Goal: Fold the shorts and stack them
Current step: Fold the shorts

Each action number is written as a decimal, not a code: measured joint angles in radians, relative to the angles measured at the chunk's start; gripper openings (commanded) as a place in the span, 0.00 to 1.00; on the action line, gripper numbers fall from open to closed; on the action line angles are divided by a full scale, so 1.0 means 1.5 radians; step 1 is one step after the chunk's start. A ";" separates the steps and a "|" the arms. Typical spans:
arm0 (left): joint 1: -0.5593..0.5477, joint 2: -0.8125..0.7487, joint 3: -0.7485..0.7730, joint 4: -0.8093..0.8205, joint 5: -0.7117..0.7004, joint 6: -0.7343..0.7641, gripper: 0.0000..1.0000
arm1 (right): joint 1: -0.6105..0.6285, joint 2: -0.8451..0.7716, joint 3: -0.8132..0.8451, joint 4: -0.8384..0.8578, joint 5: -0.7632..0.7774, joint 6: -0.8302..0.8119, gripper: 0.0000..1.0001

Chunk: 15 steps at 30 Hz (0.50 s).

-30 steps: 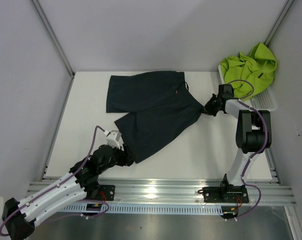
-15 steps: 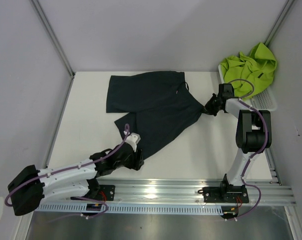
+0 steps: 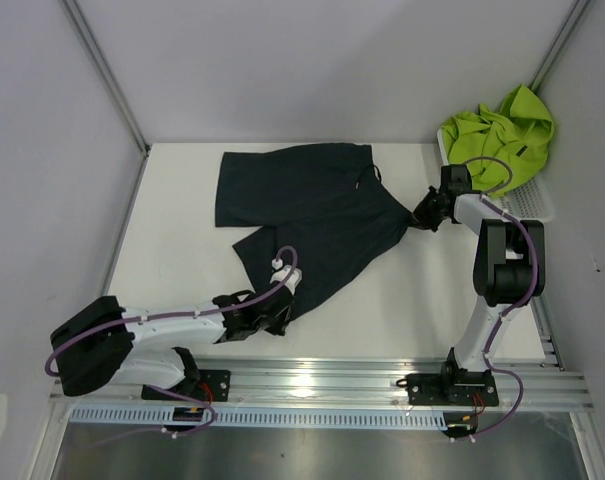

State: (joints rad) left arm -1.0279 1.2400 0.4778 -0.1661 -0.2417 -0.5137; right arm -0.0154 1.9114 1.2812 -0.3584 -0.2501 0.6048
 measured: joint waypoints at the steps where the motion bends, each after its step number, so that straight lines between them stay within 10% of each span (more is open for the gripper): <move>1: -0.004 0.011 0.006 0.001 -0.003 0.001 0.10 | -0.001 0.000 0.002 -0.006 0.003 -0.003 0.00; 15: -0.122 0.012 0.049 -0.034 0.049 0.015 0.00 | -0.035 -0.055 0.000 -0.125 0.042 -0.035 0.00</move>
State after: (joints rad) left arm -1.2114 1.2587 0.5518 -0.2165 -0.1677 -0.4915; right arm -0.0685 1.8286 1.2816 -0.5453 -0.1871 0.5526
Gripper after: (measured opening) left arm 0.003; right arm 0.035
